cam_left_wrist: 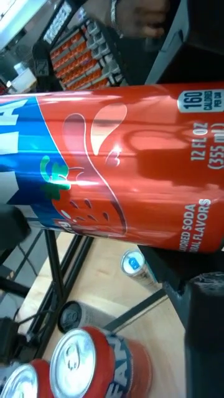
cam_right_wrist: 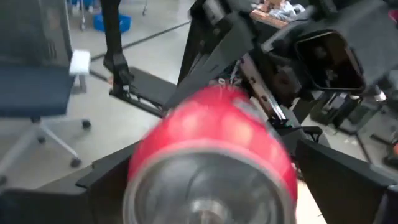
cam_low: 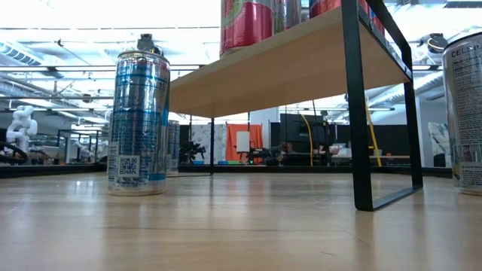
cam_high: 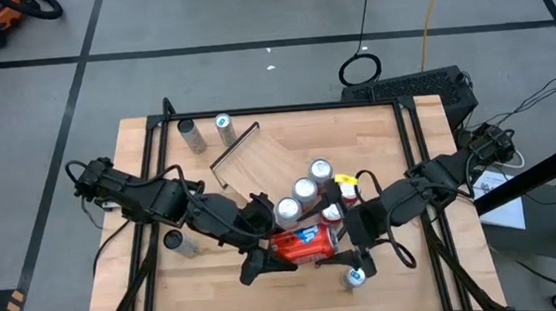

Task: Place canned beverage on shelf
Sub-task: Put the red soda can on the shelf aligned with the other red soda can

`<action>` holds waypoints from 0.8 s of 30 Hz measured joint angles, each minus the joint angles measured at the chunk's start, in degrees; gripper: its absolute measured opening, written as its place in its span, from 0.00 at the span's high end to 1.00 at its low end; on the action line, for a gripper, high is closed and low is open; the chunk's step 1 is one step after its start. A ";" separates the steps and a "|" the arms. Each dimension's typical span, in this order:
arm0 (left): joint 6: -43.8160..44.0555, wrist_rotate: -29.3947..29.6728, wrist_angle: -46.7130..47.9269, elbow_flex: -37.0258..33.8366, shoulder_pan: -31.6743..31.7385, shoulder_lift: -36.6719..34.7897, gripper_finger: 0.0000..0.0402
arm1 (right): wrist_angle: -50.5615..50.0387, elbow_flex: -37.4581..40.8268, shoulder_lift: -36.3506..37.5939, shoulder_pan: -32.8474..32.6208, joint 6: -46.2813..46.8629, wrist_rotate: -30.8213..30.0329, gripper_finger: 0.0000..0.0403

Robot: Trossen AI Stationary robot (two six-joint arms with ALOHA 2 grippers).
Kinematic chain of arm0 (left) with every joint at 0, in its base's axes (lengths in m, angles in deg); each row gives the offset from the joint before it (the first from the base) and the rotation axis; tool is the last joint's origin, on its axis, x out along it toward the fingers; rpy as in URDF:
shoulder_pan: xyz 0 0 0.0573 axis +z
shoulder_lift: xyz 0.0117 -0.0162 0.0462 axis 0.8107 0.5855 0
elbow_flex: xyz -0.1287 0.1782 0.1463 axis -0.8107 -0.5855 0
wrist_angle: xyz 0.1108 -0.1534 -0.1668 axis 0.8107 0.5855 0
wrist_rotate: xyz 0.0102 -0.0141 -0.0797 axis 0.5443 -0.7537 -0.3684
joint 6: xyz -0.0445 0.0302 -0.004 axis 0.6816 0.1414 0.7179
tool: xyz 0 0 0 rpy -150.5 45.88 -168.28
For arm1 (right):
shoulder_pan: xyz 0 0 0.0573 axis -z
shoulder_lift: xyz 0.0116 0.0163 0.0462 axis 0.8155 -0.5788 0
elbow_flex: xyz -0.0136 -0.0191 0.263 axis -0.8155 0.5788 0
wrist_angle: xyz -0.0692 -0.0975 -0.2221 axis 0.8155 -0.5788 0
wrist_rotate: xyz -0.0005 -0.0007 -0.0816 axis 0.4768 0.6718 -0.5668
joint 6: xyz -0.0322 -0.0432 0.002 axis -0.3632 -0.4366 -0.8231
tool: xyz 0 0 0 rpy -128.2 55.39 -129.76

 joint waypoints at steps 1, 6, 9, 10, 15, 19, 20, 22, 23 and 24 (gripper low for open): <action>-0.17 0.51 0.00 -0.01 0.00 0.00 0.27 | 0.32 0.00 0.00 0.02 1.68 -0.03 0.04; -3.67 3.10 -3.25 -0.09 -0.01 -0.03 0.27 | 0.69 0.00 0.20 0.02 14.05 0.06 0.01; -6.21 4.92 -4.90 -0.09 -0.13 -0.13 0.27 | 0.67 -0.01 0.30 0.02 22.42 0.12 0.01; -7.40 5.40 -5.49 -0.09 -0.15 -0.13 0.27 | 0.60 0.00 0.39 0.02 24.93 0.16 0.01; -14.40 10.19 -6.23 0.94 -1.19 -0.13 0.27 | 0.51 -0.01 0.67 0.02 37.44 0.17 0.01; -19.37 19.31 -6.85 1.10 -2.72 -0.15 0.27 | 0.67 -0.01 1.25 0.00 44.04 0.37 0.01; -20.98 21.85 -7.22 1.10 -3.24 -0.15 0.27 | 0.83 0.00 1.49 0.00 44.77 0.37 0.01; -24.58 26.78 -8.74 1.10 -4.23 -0.15 0.27 | 1.58 0.00 1.91 0.00 45.15 0.35 0.01; -26.24 29.15 -9.60 1.10 -4.69 -0.16 0.27 | 2.01 0.00 2.14 0.00 44.88 0.33 0.01; -27.73 31.33 -10.26 1.12 -5.18 -0.20 0.27 | 2.58 0.00 2.39 0.00 44.53 0.24 0.01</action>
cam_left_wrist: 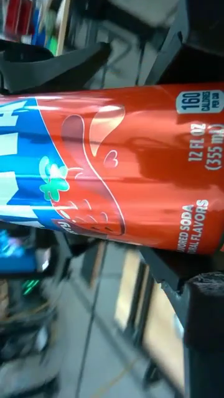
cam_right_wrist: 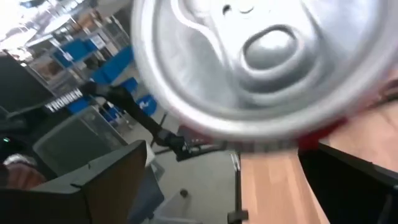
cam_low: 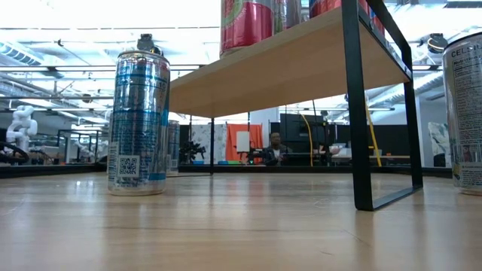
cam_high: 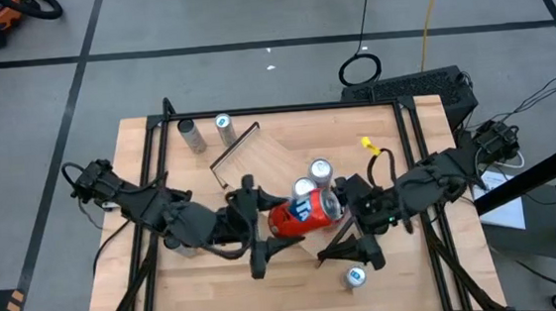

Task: Place canned beverage on shelf
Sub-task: Put the red soda can on the shelf aligned with the other red soda can

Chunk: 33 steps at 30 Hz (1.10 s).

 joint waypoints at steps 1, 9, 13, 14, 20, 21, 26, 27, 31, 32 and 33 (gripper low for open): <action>-1.18 2.24 -0.52 0.02 -0.35 0.00 0.27 | 0.59 0.00 0.28 0.01 -0.61 -0.11 0.01; -10.14 15.69 -9.30 0.05 -2.17 0.33 0.27 | 0.14 0.00 3.73 1.70 -1.11 -3.45 0.01; -11.36 19.76 -11.35 0.09 -2.34 0.42 0.27 | 2.26 -0.82 6.14 3.07 -8.46 -8.06 0.01; -11.37 20.29 -11.83 0.09 -2.25 0.67 0.27 | 3.08 -1.40 6.45 3.40 -10.82 -9.50 0.01; -14.43 20.33 -16.60 0.09 -1.13 3.26 0.27 | 5.18 -7.91 5.47 6.23 -19.85 -11.98 0.01; -14.46 20.26 -17.04 0.09 -1.03 3.59 0.27 | 4.73 -8.84 5.19 6.75 -20.50 -11.92 0.01; -14.29 22.05 -19.23 0.09 -0.45 4.26 0.27 | -0.13 -11.04 4.75 8.34 -20.45 -8.88 0.01; -14.14 22.60 -19.31 0.09 -0.40 4.25 0.27 | -0.99 -11.15 4.76 8.62 -19.75 -8.13 0.01; -13.90 22.77 -19.21 0.09 -0.05 4.26 0.27 | -2.62 -11.21 4.80 9.38 -17.75 -5.36 0.01; -13.90 22.71 -19.20 0.09 0.08 4.26 0.27 | -3.14 -11.21 4.68 9.59 -17.61 -4.55 0.01; -13.90 22.64 -19.18 0.09 0.18 4.26 0.27 | -3.26 -11.21 4.38 9.86 -17.59 -4.08 0.01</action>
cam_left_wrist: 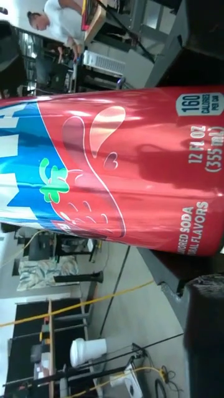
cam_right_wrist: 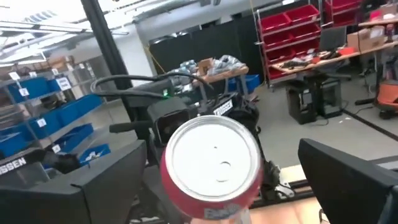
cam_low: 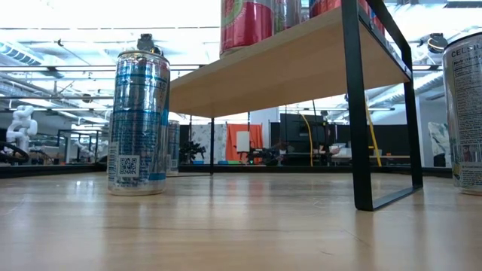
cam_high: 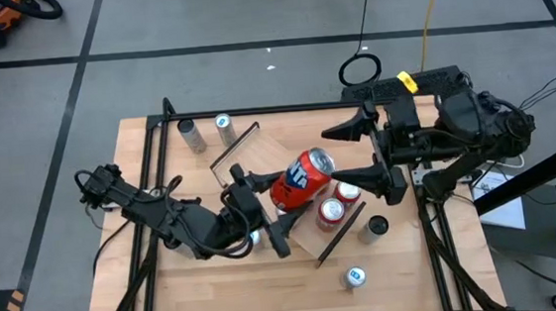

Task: Place canned beverage on shelf
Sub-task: Put the red soda can on the shelf aligned with the other red soda can

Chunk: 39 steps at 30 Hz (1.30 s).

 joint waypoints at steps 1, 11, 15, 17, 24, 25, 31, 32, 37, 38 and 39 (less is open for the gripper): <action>0.00 0.02 -0.01 0.00 0.07 0.00 0.27 | 0.06 -0.02 -0.32 0.46 -0.06 0.92 0.01; 0.13 -0.26 0.08 0.00 0.68 0.00 0.27 | 0.85 0.00 -3.32 2.43 -0.11 5.96 0.01; 0.17 -0.24 0.18 0.00 0.79 0.00 0.27 | 2.36 0.00 -3.43 2.45 -1.60 5.96 0.03; 0.17 -0.22 0.26 0.00 0.79 0.00 0.27 | 3.19 0.00 -3.48 2.58 -2.28 5.98 0.03; 0.15 0.58 0.56 0.00 0.83 0.00 0.27 | 2.56 0.00 -3.56 2.95 -2.88 5.99 0.05; 0.15 0.59 0.68 0.00 0.83 0.00 0.27 | 2.33 0.00 -3.56 2.95 -2.88 5.99 0.07; 0.16 0.59 0.99 0.00 0.99 0.00 0.27 | 1.62 0.00 -3.56 2.99 -3.02 7.20 0.23; 0.15 0.57 1.01 0.00 1.03 0.00 0.27 | 1.58 0.00 -3.56 2.99 -3.18 7.17 0.25; 0.17 1.06 1.37 0.00 1.09 0.00 0.23 | 0.96 0.00 -3.49 2.99 -3.33 7.17 0.33; 0.17 1.36 1.41 -0.02 1.09 0.00 0.20 | 0.71 0.00 -3.44 2.99 -3.40 7.20 0.33; 0.12 1.69 1.50 -0.02 1.07 0.02 0.18 | 0.31 0.00 -3.38 2.99 -3.39 7.16 0.33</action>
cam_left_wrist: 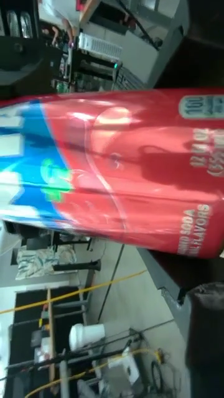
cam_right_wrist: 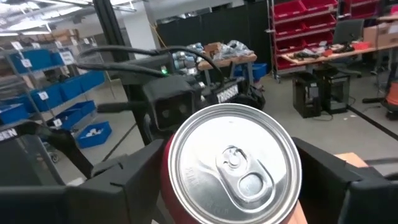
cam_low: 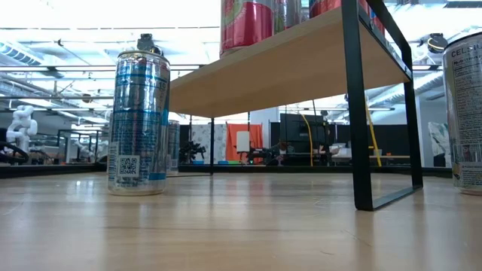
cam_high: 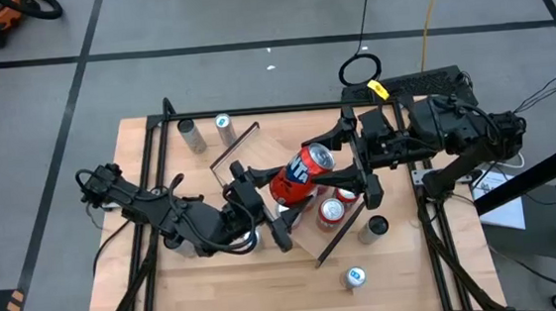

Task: Place canned beverage on shelf
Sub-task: Put the red soda can on the shelf aligned with the other red soda can

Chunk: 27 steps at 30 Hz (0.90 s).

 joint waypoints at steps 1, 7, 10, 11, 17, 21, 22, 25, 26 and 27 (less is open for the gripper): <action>0.03 0.11 0.19 0.00 0.02 0.00 0.14 | -0.43 0.00 0.09 0.00 0.04 -0.11 0.33; 3.05 -0.03 0.51 0.00 -0.04 0.00 0.03 | -1.83 0.07 1.00 -0.02 0.02 0.19 0.31; 6.28 -1.91 0.51 0.00 -0.63 0.00 0.03 | -3.43 0.07 1.78 -0.05 -0.63 1.86 0.31; 7.19 -1.97 0.58 0.00 -0.98 0.00 0.02 | -4.24 0.07 1.99 -0.07 -0.91 2.79 0.31; 11.77 -1.95 0.48 0.02 -4.29 -0.13 0.01 | -9.06 0.07 2.52 -0.10 -2.41 10.30 0.31; 13.56 -0.14 0.60 0.02 -6.55 -0.13 0.01 | -10.23 0.07 2.45 -0.19 -3.01 12.32 0.31; 13.62 0.57 0.60 0.02 -7.04 -0.13 0.01 | -10.68 0.07 2.41 -0.15 -3.68 12.72 0.31; 13.60 3.75 0.89 0.02 -8.15 -0.13 0.01 | -12.59 0.04 1.86 -0.13 -5.74 13.89 0.31; 13.62 4.94 0.86 0.02 -8.43 -0.13 0.01 | -13.14 0.04 1.50 -0.13 -6.57 14.32 0.32; 13.61 6.14 0.81 0.02 -8.73 -0.13 0.01 | -13.55 0.04 1.12 -0.11 -7.34 15.26 0.32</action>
